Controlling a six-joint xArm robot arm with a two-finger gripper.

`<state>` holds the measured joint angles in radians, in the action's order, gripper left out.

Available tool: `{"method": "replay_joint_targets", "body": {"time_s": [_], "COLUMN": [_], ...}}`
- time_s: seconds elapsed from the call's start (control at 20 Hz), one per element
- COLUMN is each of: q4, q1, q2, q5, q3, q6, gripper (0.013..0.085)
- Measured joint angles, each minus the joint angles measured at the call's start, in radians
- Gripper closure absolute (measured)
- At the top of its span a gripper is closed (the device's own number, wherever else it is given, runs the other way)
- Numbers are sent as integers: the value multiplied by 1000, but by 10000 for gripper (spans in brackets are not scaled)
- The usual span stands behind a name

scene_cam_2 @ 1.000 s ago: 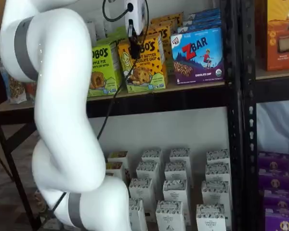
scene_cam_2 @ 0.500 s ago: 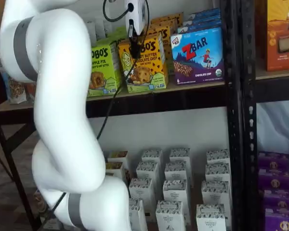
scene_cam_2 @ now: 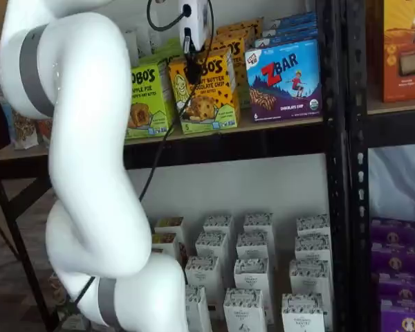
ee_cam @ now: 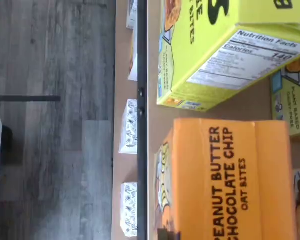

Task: Pick up the orange box on the top shelf, the fifth box from the left

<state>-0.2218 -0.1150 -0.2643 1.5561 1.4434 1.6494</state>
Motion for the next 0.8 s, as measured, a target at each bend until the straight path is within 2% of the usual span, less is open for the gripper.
{"method": "replay_joint_targets", "body": {"time_s": [0.3,0.8], "q4": [18,51], "q1": [5,17], "q2": [-2,-40], "q5": [12,108], "q3": [5,26], "q6": [-4,-20], "gripper": [730,730]}}
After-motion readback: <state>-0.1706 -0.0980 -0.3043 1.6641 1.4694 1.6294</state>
